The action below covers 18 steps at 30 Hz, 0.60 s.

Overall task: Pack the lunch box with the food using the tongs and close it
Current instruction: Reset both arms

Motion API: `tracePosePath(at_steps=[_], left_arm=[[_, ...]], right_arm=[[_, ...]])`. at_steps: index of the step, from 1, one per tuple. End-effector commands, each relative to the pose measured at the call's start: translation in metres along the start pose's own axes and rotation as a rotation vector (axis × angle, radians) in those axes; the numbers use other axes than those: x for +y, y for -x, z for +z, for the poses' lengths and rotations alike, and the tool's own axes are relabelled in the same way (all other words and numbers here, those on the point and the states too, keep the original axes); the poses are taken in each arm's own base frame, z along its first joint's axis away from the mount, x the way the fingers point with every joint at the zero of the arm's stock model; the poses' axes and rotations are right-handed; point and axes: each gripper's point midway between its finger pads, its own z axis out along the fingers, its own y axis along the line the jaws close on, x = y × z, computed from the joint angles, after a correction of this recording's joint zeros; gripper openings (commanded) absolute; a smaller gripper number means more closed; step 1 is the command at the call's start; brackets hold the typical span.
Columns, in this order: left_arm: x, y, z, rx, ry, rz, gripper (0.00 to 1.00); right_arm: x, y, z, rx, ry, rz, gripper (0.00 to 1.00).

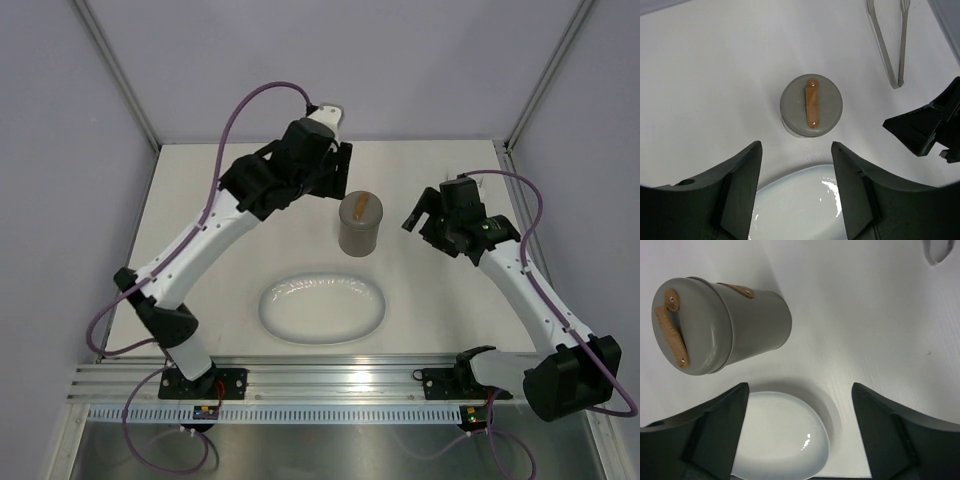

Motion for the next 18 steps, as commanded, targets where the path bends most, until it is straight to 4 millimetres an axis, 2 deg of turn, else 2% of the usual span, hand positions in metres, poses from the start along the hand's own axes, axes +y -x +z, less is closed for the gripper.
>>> tracePosePath(at_steps=[1, 2, 3, 4, 5, 6, 7, 8, 9, 10, 11, 12, 13, 14, 16, 18], left_arm=[[0.016, 0.009, -0.033, -0.104, 0.010, -0.053, 0.65], [0.023, -0.011, -0.030, -0.069, 0.029, -0.042, 0.72], [0.031, -0.015, -0.036, -0.075, 0.052, -0.040, 0.77], [0.040, -0.013, -0.055, -0.110, 0.053, -0.056, 0.82], [0.050, -0.035, -0.051, -0.072, 0.085, -0.043, 0.85], [0.059, -0.041, -0.057, -0.076, 0.113, -0.046, 0.88], [0.067, -0.043, -0.074, -0.099, 0.114, -0.057, 0.90], [0.073, -0.051, -0.078, -0.095, 0.128, -0.071, 0.91], [0.083, -0.074, -0.074, -0.054, 0.160, -0.060, 0.93], [0.089, -0.084, -0.079, -0.043, 0.171, -0.064, 0.94], [0.096, -0.088, -0.092, -0.063, 0.174, -0.093, 0.98], [0.104, -0.109, -0.089, -0.026, 0.197, -0.087, 0.99], [0.109, -0.119, -0.092, -0.010, 0.208, -0.089, 0.99], [0.114, -0.124, -0.102, -0.025, 0.208, -0.114, 0.99], [0.123, -0.146, -0.104, 0.014, 0.234, -0.118, 0.99], [0.127, -0.154, -0.110, 0.014, 0.236, -0.143, 0.99]], right_arm=[[-0.010, 0.024, -0.025, -0.111, -0.059, -0.036, 0.96], [-0.016, 0.024, -0.030, -0.115, -0.082, -0.046, 1.00], [-0.024, 0.027, -0.033, -0.135, -0.118, -0.057, 0.99], [-0.029, 0.028, -0.036, -0.143, -0.138, -0.072, 0.99], [-0.039, 0.030, -0.043, -0.163, -0.177, -0.081, 0.99], [-0.044, 0.031, -0.047, -0.172, -0.200, -0.089, 0.99], [-0.049, 0.031, -0.051, -0.181, -0.220, -0.095, 0.99], [-0.060, 0.031, -0.058, -0.196, -0.261, -0.103, 0.99], [-0.065, 0.031, -0.061, -0.202, -0.279, -0.106, 1.00], [-0.069, 0.030, -0.064, -0.206, -0.294, -0.105, 1.00], [-0.077, 0.028, -0.069, -0.211, -0.320, -0.108, 0.99], [-0.081, 0.026, -0.071, -0.214, -0.331, -0.111, 0.99], [-0.084, 0.026, -0.074, -0.218, -0.341, -0.104, 0.99], [-0.089, 0.023, -0.076, -0.218, -0.351, -0.107, 0.99], [-0.093, 0.020, -0.078, -0.217, -0.362, -0.103, 1.00], [-0.098, 0.018, -0.078, -0.218, -0.376, -0.102, 0.99]])
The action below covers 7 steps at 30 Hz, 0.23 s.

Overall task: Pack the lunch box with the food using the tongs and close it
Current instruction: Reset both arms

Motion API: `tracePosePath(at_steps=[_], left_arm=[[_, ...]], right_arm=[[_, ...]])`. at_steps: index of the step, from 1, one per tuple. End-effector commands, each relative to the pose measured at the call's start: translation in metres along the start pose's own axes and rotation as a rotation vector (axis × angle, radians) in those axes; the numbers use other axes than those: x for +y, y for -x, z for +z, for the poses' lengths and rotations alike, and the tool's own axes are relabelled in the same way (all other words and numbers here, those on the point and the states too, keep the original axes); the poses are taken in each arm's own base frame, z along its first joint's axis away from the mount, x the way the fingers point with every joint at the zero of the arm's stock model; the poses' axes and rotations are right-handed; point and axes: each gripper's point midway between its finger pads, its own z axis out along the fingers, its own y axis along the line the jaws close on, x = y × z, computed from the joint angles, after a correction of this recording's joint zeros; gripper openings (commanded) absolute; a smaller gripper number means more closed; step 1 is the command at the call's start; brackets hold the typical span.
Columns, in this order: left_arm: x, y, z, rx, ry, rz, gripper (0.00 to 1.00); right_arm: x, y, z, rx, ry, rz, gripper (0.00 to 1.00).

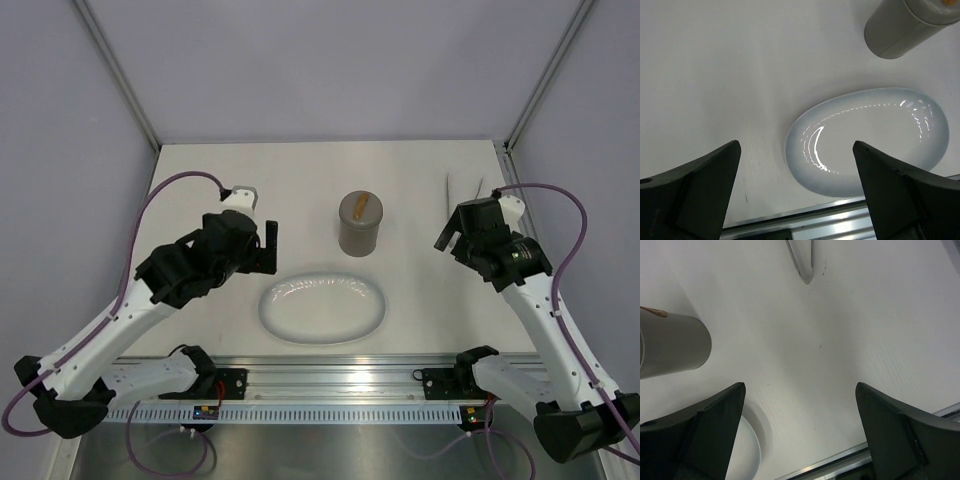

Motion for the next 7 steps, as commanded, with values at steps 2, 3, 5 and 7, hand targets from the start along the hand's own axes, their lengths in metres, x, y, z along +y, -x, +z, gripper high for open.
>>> tracePosePath(at_steps=[2, 3, 5, 7], left_arm=[[0.015, -0.008, -0.007, -0.023, 0.045, -0.090, 0.99], [0.018, -0.010, -0.010, -0.016, 0.051, -0.091, 0.99], [0.019, -0.010, -0.011, -0.016, 0.054, -0.103, 0.99], [0.021, -0.010, -0.014, -0.018, 0.060, -0.108, 0.99]], right_arm=[[-0.026, -0.006, 0.002, -0.017, -0.109, -0.011, 0.99], [-0.027, -0.008, 0.003, -0.013, -0.114, -0.015, 1.00], [-0.030, -0.013, 0.006, -0.002, -0.127, -0.020, 0.99], [-0.031, -0.015, 0.007, 0.006, -0.131, -0.021, 0.99]])
